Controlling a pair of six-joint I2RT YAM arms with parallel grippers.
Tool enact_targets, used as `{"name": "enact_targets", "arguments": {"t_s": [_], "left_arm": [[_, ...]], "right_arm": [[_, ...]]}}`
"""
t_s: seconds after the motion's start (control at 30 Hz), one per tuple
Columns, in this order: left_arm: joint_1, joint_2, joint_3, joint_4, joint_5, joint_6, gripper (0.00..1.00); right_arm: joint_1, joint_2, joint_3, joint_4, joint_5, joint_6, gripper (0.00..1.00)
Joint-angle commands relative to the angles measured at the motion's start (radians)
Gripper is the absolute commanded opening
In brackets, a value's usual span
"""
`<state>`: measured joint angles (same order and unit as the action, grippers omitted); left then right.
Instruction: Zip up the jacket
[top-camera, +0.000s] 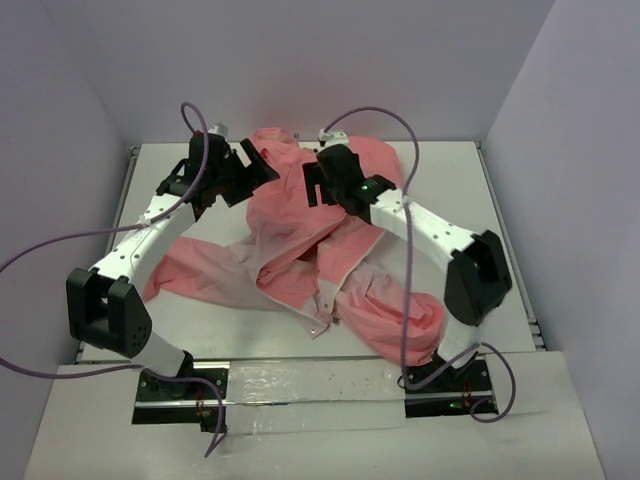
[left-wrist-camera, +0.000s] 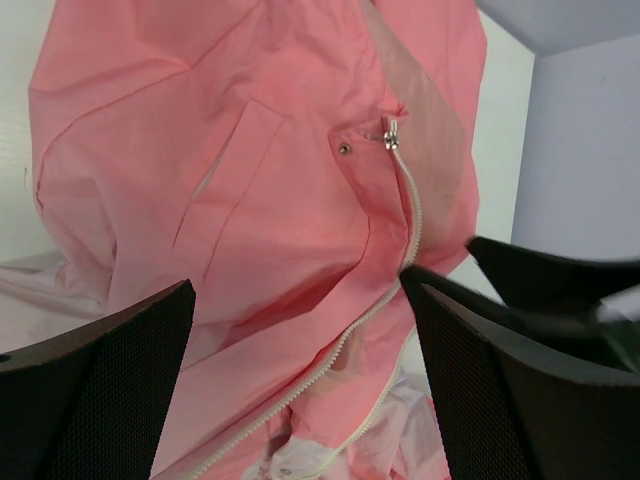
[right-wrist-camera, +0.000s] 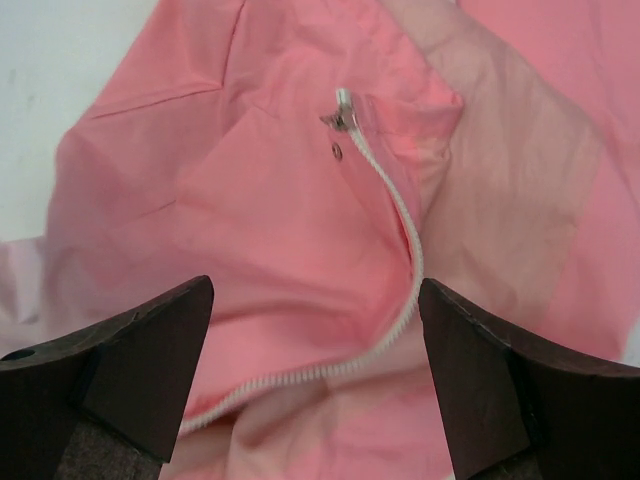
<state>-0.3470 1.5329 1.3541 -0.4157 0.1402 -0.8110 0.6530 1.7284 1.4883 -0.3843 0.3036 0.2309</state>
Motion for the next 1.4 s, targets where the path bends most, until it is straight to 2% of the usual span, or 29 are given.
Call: {"name": "enact_targets", "arguments": {"t_s": [0.0,0.1,0.27,0.37,0.6,0.67,0.73,0.8,0.87,0.97,1.03,1.2,1.37], "left_arm": [[0.02,-0.061,-0.002,0.072,0.067,-0.017,0.96],[0.025,-0.074,-0.025,0.091,0.085,-0.014,0.96],[0.026,-0.098,-0.063,0.106,0.091,-0.017,0.95],[0.029,-0.115,-0.08,0.107,0.093,-0.011,0.96],[0.039,-0.133,-0.078,0.086,0.075,0.014,0.96],[0.042,-0.132,-0.079,0.092,0.081,0.012,0.95],[0.043,-0.131,-0.078,0.092,0.087,0.013,0.95],[0.045,-0.131,-0.076,0.088,0.092,0.015,0.96],[0.046,-0.137,-0.078,0.087,0.094,0.016,0.96],[0.048,-0.151,-0.087,0.086,0.092,0.019,0.95],[0.048,-0.157,-0.087,0.08,0.088,0.023,0.96],[0.049,-0.149,-0.089,0.096,0.097,0.013,0.95],[0.049,-0.142,-0.09,0.108,0.111,0.007,0.95]], "right_arm": [[-0.015,0.15,0.134,-0.06,0.044,-0.078,0.86],[-0.021,0.245,0.218,-0.07,0.098,-0.115,0.8],[-0.035,0.362,0.347,-0.081,0.14,-0.154,0.53],[-0.035,0.403,0.388,-0.084,0.184,-0.172,0.42],[-0.037,0.297,0.306,-0.046,0.119,-0.16,0.42],[-0.05,0.282,0.299,-0.024,0.128,-0.16,0.48],[-0.073,0.298,0.336,-0.053,0.122,-0.157,0.56],[-0.122,0.388,0.445,-0.114,0.086,-0.151,0.66],[-0.133,0.454,0.521,-0.163,0.118,-0.16,0.67],[-0.136,0.496,0.537,-0.183,0.177,-0.168,0.67],[-0.138,0.454,0.458,-0.156,0.15,-0.144,0.66],[-0.138,0.216,0.22,0.063,0.103,-0.087,0.66],[-0.18,0.135,0.105,0.109,0.087,0.008,0.66]]}}
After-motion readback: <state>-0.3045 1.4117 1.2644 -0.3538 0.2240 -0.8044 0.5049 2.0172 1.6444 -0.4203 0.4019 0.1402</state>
